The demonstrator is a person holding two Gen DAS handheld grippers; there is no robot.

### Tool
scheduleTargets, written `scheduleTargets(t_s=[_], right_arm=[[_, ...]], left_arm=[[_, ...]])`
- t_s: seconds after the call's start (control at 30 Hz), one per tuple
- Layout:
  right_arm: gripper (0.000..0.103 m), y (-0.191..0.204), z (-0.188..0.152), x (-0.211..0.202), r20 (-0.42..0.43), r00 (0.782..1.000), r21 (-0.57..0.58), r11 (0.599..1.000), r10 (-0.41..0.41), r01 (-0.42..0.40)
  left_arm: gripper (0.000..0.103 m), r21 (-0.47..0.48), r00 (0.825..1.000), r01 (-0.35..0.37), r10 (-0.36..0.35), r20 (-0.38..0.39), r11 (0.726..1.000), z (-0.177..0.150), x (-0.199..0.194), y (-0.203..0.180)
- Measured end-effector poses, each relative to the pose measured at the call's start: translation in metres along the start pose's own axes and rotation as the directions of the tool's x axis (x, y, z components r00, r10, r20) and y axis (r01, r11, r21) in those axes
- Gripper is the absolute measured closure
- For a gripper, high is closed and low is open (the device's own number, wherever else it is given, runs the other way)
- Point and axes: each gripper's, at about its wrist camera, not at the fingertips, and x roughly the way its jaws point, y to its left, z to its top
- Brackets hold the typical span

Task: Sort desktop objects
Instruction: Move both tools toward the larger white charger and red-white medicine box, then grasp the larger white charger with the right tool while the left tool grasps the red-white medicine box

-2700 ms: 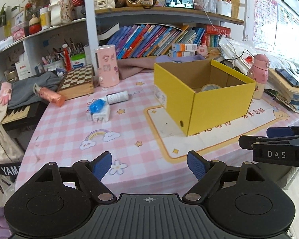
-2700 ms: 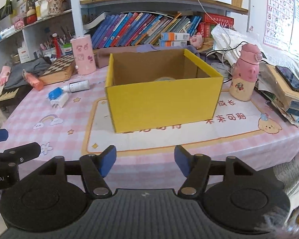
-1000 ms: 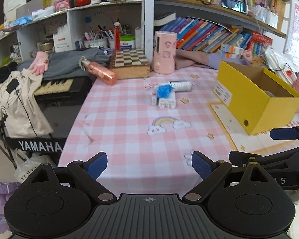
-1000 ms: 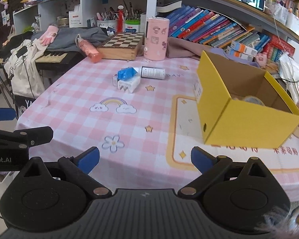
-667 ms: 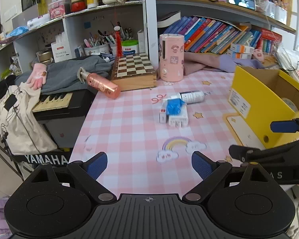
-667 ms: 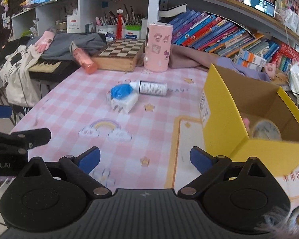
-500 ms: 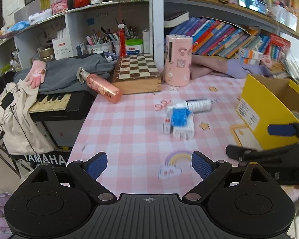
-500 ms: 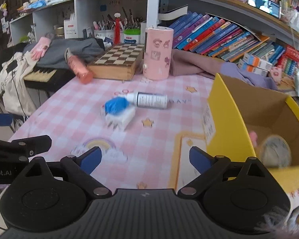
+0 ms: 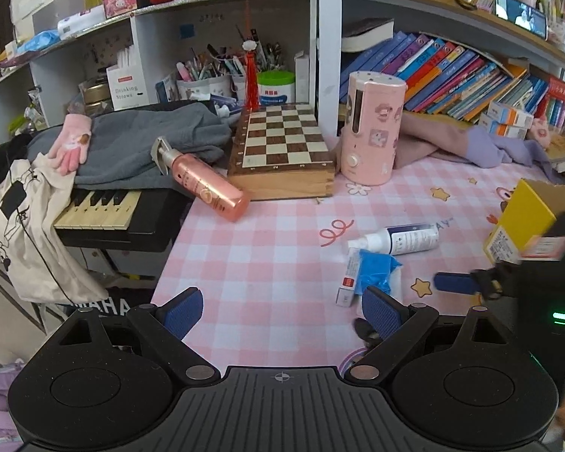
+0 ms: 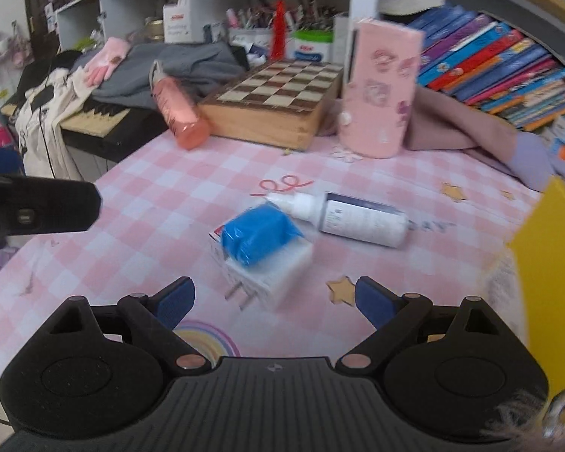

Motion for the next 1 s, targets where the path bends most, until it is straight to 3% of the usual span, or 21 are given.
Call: scheduleTargets(t_s=[0.17, 0.23, 0.33, 0.4, 0.7, 0.9, 1.0], right_arm=[[0.01, -0.001, 0.007, 0.028, -0.043, 0.999, 0.007, 1.0, 0.006, -0.006], [0.015, -0.004, 0.008, 0.035, -0.054, 0.998, 0.024, 1.0, 0.014, -0.012], [0.029, -0.01, 0.008, 0.037, -0.04, 0.999, 0.039, 0.999, 0.013, -0.011], [0.054, -0.013, 0.008, 0.033, -0.03, 0.999, 0.013, 1.0, 0.028, -0.027], [0.057, -0.043, -0.018, -0.001, -0.064, 0.996, 0.018, 0.997, -0.068, 0.069], [0.057, -0.047, -0.029, -0.012, -0.072, 0.994, 0.012, 0.997, -0.08, 0.081], [0.057, -0.048, -0.028, -0.012, -0.074, 0.994, 0.005, 0.997, -0.078, 0.079]], left_arm=[[0.009, 0.012, 0.999, 0.005, -0.005, -0.032, 1.0, 0.005, 0.013, -0.005], [0.01, 0.013, 0.999, 0.005, -0.004, -0.043, 1.0, 0.007, 0.018, -0.008], [0.01, 0.013, 0.998, 0.022, -0.022, -0.053, 1.0, 0.011, 0.025, -0.011], [0.01, 0.023, 0.998, 0.036, -0.035, -0.052, 0.999, 0.013, 0.028, -0.015], [0.012, 0.121, 0.993, 0.076, -0.065, -0.094, 0.99, 0.011, 0.064, -0.04], [0.048, 0.112, 0.988, 0.088, -0.073, -0.134, 0.99, 0.011, 0.096, -0.045], [0.051, 0.068, 0.988, 0.09, -0.08, -0.135, 0.994, 0.015, 0.105, -0.042]])
